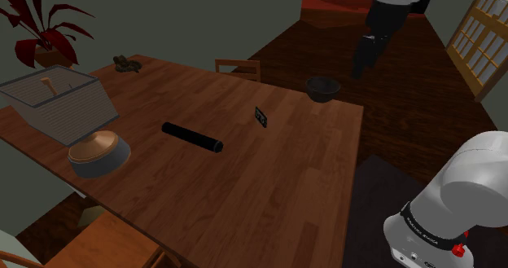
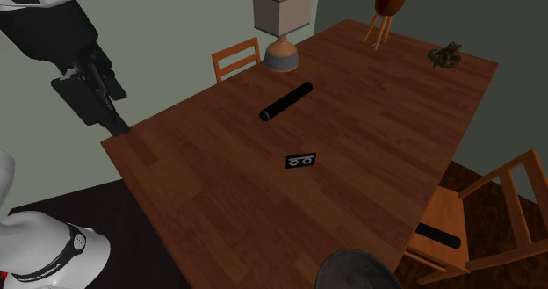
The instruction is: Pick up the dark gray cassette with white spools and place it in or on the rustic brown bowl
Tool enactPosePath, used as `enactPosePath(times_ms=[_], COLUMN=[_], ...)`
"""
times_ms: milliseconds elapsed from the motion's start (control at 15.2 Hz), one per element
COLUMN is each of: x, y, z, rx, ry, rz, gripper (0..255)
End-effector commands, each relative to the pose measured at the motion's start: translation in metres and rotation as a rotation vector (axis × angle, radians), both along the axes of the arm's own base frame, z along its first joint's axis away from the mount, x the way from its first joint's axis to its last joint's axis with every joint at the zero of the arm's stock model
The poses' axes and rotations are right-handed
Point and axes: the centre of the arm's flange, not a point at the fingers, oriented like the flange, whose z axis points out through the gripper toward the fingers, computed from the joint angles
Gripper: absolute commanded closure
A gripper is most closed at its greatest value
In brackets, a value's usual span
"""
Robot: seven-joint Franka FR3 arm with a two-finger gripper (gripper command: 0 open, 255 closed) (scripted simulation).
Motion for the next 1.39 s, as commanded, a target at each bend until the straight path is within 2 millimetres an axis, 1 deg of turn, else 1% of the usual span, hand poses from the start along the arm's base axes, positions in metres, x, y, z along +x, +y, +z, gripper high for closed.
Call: enactPosePath(times_ms=[0,1320], x=[0.0,0.202], y=[0.0,0.031], z=[0.0,-0.178], rx=[0.0,-0.017], ry=[0.0,0.061], rz=[0.0,0.023], gripper=[0,0])
